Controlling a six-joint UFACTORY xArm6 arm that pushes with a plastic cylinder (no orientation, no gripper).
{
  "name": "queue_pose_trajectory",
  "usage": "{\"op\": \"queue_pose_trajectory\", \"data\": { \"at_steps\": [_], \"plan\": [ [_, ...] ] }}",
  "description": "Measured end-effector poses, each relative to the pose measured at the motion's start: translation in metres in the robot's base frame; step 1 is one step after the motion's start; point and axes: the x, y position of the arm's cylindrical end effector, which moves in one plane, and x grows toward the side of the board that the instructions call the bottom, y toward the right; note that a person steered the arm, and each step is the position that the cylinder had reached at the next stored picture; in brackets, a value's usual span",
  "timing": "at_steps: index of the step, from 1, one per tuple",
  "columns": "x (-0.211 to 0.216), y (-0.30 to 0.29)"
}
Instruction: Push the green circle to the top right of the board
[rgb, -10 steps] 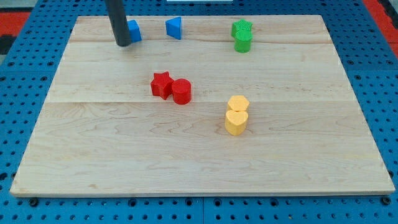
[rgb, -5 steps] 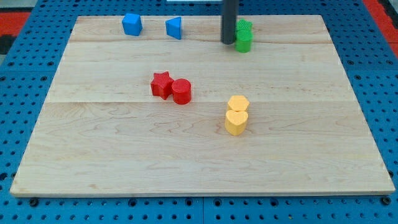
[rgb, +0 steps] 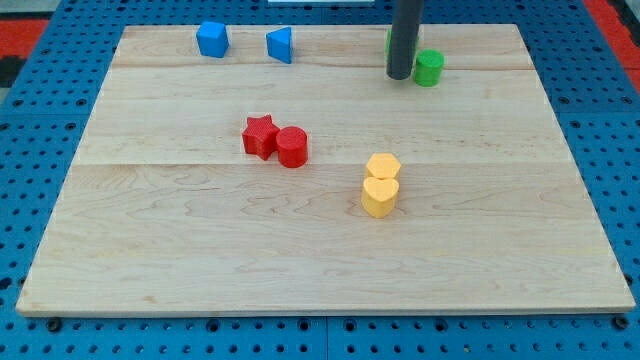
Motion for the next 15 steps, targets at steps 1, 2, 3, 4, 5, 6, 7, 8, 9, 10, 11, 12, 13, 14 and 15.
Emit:
{"op": "queue_pose_trajectory", "data": {
  "at_steps": [1, 2, 3, 4, 5, 6, 7, 8, 9, 10, 11, 12, 13, 14, 15],
  "plan": [
    [0.0, 0.015],
    [-0.022, 0.049],
    [-0.025, 0.07],
    [-0.011, 0.075],
    [-0.011, 0.075],
    [-0.011, 0.089],
    [-0.012, 0.115],
    [-0.022, 0.116],
    [-0.048, 0.113],
    [-0.016, 0.136],
    [-0.046, 0.166],
    [-0.102, 0.16],
    [-0.103, 0.122],
    [-0.103, 0.088],
    [-0.103, 0.094]
  ]
}}
